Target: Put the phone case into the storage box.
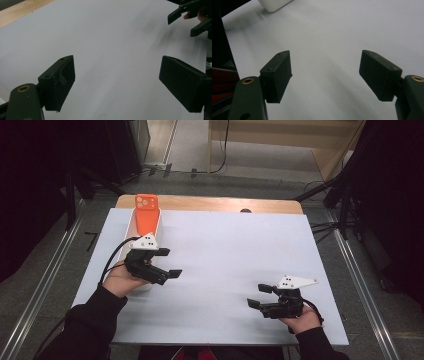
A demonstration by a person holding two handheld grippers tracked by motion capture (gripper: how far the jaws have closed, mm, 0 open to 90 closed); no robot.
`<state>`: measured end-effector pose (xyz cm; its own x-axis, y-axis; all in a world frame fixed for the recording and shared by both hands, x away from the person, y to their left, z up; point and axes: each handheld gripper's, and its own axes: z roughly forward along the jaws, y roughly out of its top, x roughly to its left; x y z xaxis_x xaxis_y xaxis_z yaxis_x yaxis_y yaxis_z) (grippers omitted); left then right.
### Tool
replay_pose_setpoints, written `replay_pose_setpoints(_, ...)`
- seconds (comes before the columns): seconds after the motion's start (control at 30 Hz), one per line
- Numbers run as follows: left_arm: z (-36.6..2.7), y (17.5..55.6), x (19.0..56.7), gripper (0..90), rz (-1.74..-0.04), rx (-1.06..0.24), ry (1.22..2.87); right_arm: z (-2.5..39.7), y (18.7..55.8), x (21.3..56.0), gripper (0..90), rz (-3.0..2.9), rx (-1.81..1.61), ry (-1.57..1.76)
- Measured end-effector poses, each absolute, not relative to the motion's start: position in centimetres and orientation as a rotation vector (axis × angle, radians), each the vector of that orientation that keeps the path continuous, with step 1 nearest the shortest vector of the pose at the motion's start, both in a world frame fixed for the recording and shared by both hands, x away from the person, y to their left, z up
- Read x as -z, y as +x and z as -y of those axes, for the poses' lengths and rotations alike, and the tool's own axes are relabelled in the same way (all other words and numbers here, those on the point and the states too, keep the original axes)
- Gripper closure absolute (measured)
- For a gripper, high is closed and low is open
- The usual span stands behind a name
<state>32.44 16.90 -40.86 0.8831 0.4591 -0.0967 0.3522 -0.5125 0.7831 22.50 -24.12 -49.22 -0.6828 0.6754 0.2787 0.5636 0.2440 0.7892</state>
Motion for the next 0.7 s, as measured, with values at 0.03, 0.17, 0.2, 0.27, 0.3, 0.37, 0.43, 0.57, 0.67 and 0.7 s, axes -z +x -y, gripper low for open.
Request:
replay_pose_setpoints(0.03,-16.9,32.3,40.9,13.7,-0.582,-0.146,2.158,24.1,22.5,49.2,24.8,-2.382,-1.43,1.193)
replay_pose_setpoints(0.17,-16.8,31.8,41.3,13.7,-0.579,-0.152,2.164,24.2,22.5,49.2,24.8,-2.383,-1.428,1.19)
replay_pose_setpoints(0.2,-16.8,31.6,41.4,13.7,-0.578,-0.149,2.16,24.1,22.5,49.2,24.8,-2.383,-1.428,1.19)
replay_pose_setpoints(0.27,-16.8,31.4,41.6,13.7,-0.574,-0.144,2.163,24.1,22.5,49.2,24.8,-2.384,-1.428,1.189)
replay_pose_setpoints(0.3,-16.8,31.2,41.6,13.7,-0.568,-0.149,2.17,24.1,22.5,49.2,24.8,-2.385,-1.428,1.188)
replay_pose_setpoints(0.37,-16.8,31.0,41.8,13.7,-0.563,-0.147,2.172,24.1,22.5,49.2,24.8,-2.385,-1.428,1.188)
replay_pose_setpoints(0.43,-16.7,30.8,41.9,13.7,-0.568,-0.151,2.176,24.1,22.5,49.3,24.8,-2.386,-1.427,1.187)
replay_pose_setpoints(0.57,-16.7,30.3,42.2,13.7,-0.562,-0.15,2.181,24.1,22.5,49.3,24.8,-2.387,-1.426,1.187)
replay_pose_setpoints(0.67,-16.6,30.0,42.5,13.7,-0.554,-0.149,2.19,24.1,22.5,49.3,24.8,-2.382,-1.425,1.189)
replay_pose_setpoints(0.7,-16.6,29.8,42.6,13.7,-0.554,-0.148,2.192,24.1,22.5,49.3,24.8,-2.383,-1.423,1.189)
